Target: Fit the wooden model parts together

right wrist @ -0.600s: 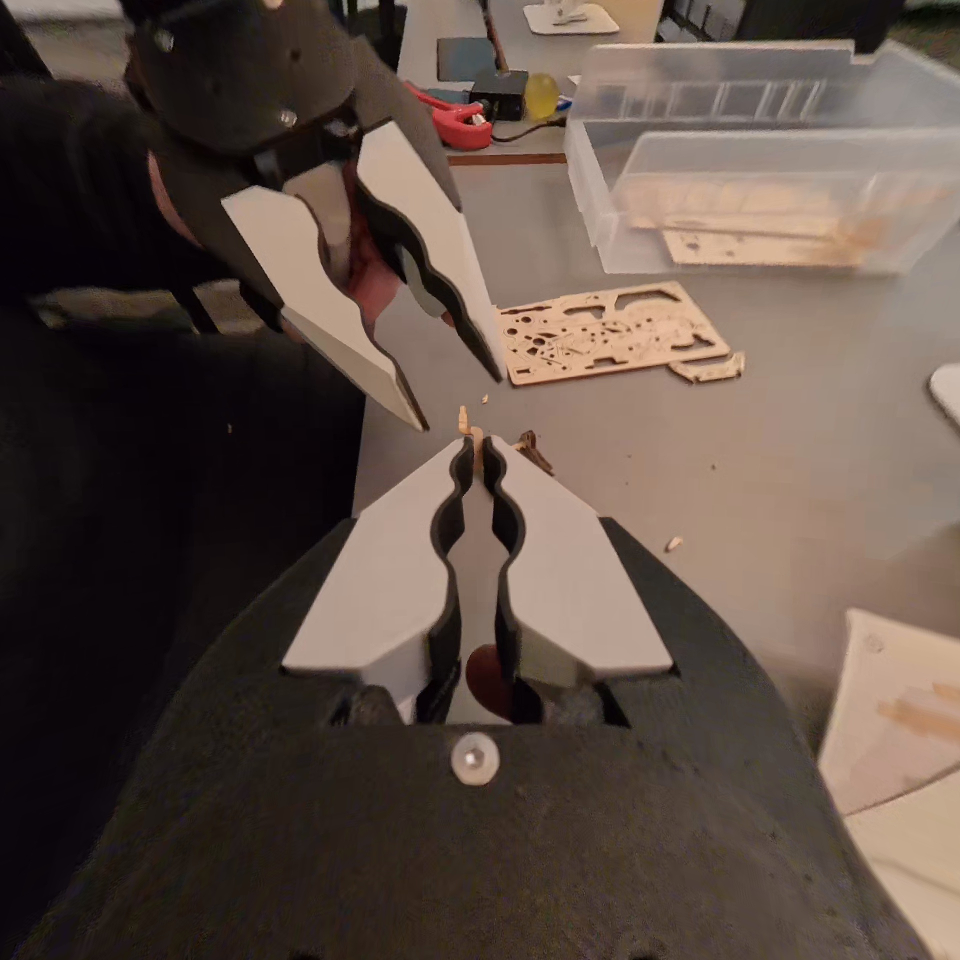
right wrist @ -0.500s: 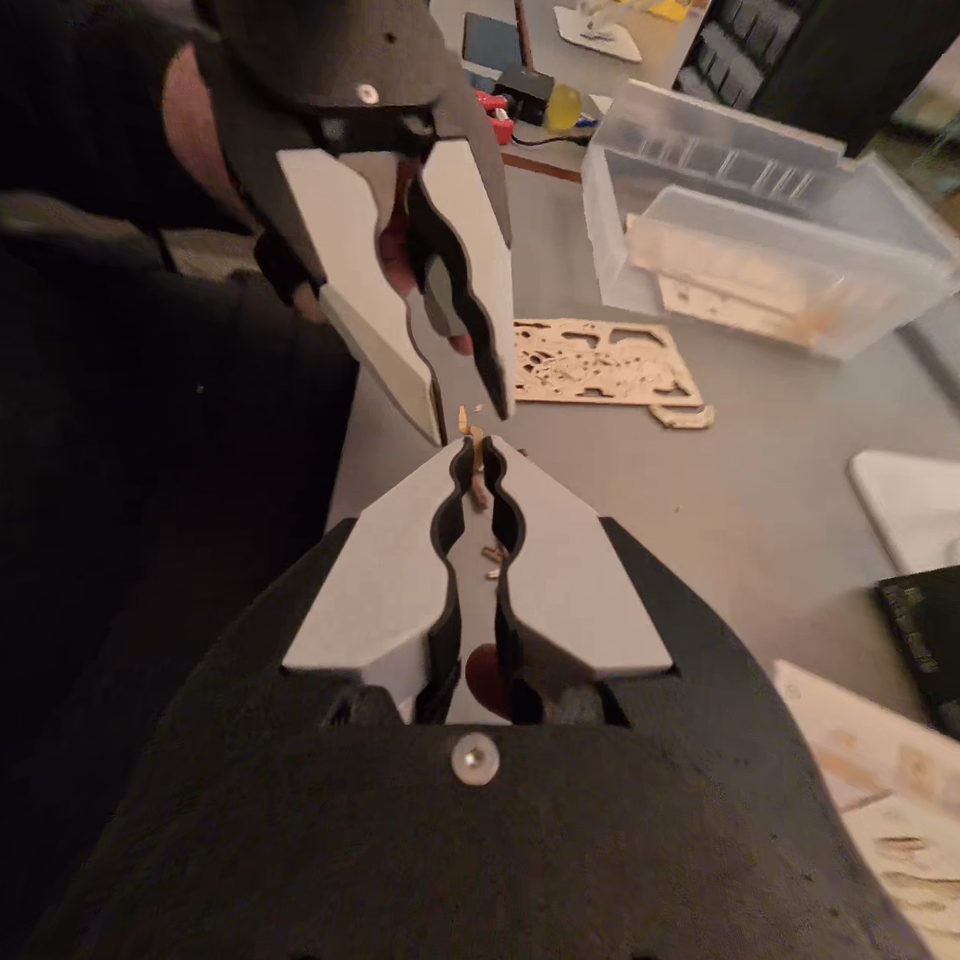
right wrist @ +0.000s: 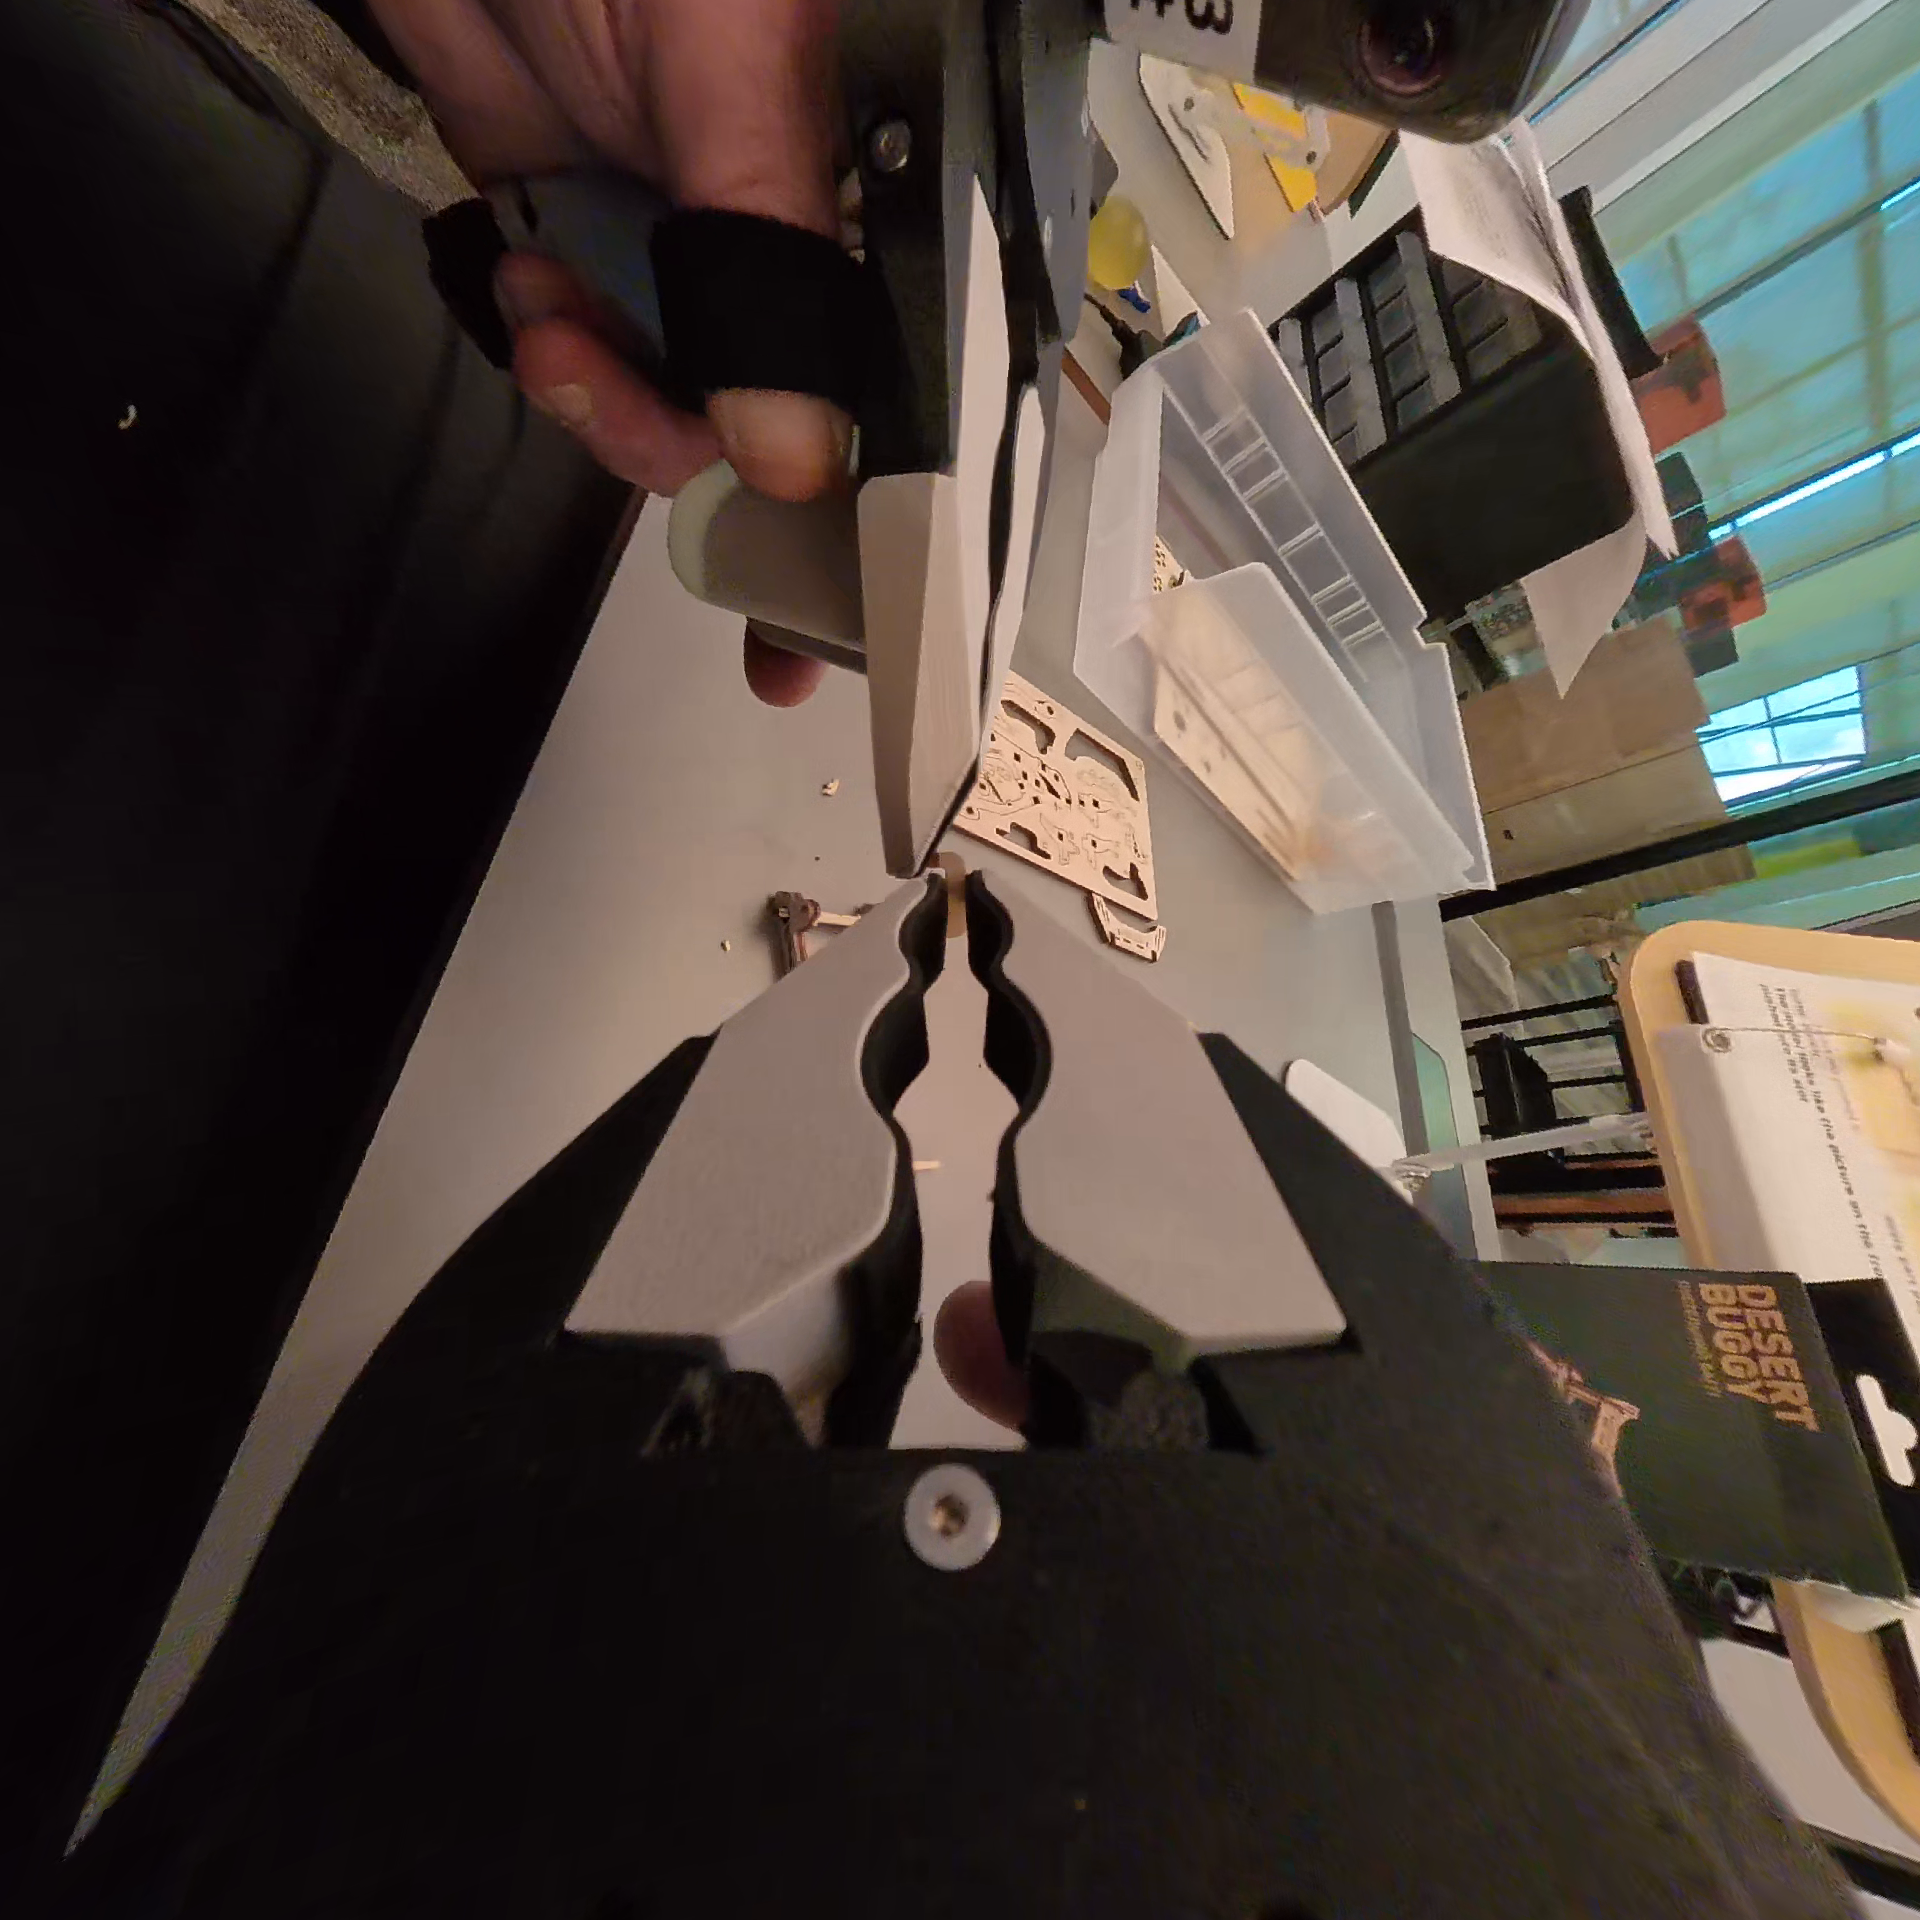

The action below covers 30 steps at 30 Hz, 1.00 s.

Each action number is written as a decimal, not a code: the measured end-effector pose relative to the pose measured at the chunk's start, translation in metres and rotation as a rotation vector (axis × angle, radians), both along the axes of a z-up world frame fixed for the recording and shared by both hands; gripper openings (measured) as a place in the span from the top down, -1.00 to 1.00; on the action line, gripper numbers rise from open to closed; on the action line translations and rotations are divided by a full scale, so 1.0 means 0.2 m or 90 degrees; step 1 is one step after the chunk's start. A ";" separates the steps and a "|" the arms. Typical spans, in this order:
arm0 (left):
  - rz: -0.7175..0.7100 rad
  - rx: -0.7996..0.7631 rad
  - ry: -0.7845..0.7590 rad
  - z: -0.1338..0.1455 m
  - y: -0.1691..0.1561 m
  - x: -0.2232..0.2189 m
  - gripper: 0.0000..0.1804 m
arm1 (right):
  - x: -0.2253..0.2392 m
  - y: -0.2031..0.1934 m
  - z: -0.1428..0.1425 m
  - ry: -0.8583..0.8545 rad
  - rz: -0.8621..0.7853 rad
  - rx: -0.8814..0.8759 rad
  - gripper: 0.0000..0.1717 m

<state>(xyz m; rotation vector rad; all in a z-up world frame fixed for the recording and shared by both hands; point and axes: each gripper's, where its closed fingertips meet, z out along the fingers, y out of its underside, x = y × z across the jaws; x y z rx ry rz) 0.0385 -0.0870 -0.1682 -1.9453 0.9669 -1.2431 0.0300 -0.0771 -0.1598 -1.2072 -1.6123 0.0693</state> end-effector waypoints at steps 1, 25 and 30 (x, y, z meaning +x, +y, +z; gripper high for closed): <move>0.003 -0.009 -0.009 0.00 0.00 0.00 1.00 | 0.00 0.00 0.00 0.000 0.000 0.003 0.98; 0.142 -0.177 -0.328 0.08 0.03 -0.07 1.00 | 0.01 0.07 0.00 0.417 -0.146 -0.510 0.79; 0.127 -0.180 -0.309 0.06 0.04 -0.05 1.00 | 0.07 0.09 0.03 0.373 -0.148 -0.384 0.78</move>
